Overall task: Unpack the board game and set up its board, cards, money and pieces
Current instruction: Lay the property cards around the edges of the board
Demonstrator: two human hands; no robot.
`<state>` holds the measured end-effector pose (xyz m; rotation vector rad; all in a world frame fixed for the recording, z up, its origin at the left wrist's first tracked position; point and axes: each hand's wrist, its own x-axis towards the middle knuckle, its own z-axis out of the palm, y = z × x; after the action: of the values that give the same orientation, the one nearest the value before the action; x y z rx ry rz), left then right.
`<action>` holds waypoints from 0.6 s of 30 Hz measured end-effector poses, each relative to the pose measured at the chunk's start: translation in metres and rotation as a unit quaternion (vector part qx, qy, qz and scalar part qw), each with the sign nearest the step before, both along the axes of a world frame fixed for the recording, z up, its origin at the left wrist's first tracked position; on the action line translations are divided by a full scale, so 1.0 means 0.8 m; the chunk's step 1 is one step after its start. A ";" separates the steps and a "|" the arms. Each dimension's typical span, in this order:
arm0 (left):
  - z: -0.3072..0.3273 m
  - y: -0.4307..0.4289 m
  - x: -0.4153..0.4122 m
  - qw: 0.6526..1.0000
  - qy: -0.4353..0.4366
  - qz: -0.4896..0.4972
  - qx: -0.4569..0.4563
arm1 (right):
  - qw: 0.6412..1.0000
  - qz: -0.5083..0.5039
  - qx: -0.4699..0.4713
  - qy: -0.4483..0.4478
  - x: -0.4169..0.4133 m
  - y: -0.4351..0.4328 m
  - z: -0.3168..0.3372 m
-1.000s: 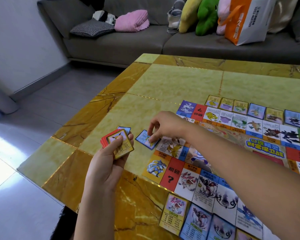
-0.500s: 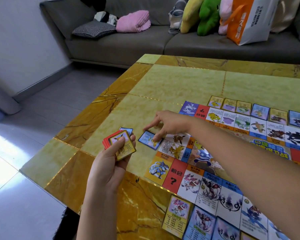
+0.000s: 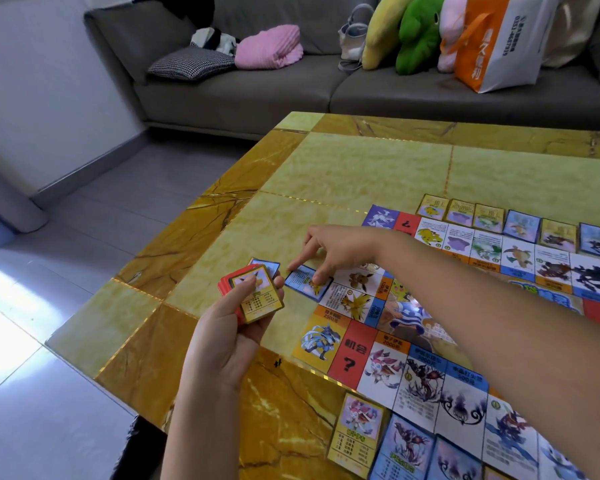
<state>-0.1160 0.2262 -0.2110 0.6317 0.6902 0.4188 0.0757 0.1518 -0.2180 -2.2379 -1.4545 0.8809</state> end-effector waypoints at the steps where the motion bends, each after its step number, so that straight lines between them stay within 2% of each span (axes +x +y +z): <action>1: 0.001 -0.001 0.000 1.000 0.001 -0.003 0.000 | 1.000 -0.005 0.005 0.005 -0.001 0.000 0.001; 3: 0.002 -0.001 0.000 1.000 0.001 -0.005 -0.004 | 0.999 -0.027 0.036 0.013 -0.004 0.000 0.004; 5: 0.003 -0.001 -0.001 1.000 -0.006 -0.004 -0.011 | 0.990 -0.085 0.107 0.035 -0.006 -0.002 0.010; 9: 0.005 -0.003 -0.001 1.000 -0.013 -0.024 -0.010 | 0.942 -0.215 0.228 0.121 -0.019 -0.018 0.022; 13: 0.004 -0.007 0.002 0.996 0.027 -0.052 0.064 | 0.929 -0.232 0.225 0.180 -0.041 -0.040 0.028; 18: 0.011 -0.013 -0.003 0.982 -0.002 -0.100 0.158 | 0.920 -0.226 0.218 0.233 -0.057 -0.058 0.048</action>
<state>-0.1187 0.2157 -0.2024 0.9911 0.5534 0.3448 0.0298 0.1052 -0.1799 -1.7569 -0.7730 0.7664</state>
